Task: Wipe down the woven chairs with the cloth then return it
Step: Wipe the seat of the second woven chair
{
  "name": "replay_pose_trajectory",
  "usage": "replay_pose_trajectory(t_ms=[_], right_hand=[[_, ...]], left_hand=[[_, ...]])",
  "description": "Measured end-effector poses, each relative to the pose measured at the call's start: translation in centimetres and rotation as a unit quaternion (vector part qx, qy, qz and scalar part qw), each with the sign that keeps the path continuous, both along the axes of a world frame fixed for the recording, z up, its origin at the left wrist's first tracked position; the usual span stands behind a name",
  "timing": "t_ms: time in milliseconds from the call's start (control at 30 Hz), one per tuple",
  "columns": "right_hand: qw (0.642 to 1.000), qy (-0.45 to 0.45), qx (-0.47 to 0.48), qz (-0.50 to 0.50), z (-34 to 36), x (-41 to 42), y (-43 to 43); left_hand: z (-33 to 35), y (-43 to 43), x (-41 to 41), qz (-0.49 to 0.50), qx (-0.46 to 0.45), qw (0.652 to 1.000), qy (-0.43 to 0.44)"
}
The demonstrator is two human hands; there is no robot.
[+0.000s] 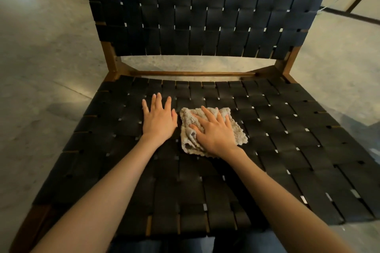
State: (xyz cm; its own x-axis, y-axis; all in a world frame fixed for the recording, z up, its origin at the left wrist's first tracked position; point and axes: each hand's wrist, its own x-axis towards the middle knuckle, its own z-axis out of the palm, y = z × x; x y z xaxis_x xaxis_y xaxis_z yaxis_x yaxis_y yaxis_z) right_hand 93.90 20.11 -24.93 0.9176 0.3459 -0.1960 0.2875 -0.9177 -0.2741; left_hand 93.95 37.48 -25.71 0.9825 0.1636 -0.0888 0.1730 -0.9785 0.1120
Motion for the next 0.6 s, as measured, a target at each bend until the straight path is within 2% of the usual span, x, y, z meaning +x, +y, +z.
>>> replay_pose_trajectory(t_ms=[200,367,600], right_hand=[[0.999,0.033,-0.004,0.017,3.1,-7.3,-2.7],[0.999,0.015,0.023,0.025,4.8,-12.0,-4.2],[0.999,-0.006,0.006,-0.043,5.8,-12.4,-7.3]], left_hand=[[1.0,-0.6,-1.2,-0.016,0.013,0.996,0.081],[1.7,-2.4,-2.7,-0.017,-0.01,0.995,0.099],[2.0,-5.7,-3.7,-0.014,-0.074,0.991,0.112]])
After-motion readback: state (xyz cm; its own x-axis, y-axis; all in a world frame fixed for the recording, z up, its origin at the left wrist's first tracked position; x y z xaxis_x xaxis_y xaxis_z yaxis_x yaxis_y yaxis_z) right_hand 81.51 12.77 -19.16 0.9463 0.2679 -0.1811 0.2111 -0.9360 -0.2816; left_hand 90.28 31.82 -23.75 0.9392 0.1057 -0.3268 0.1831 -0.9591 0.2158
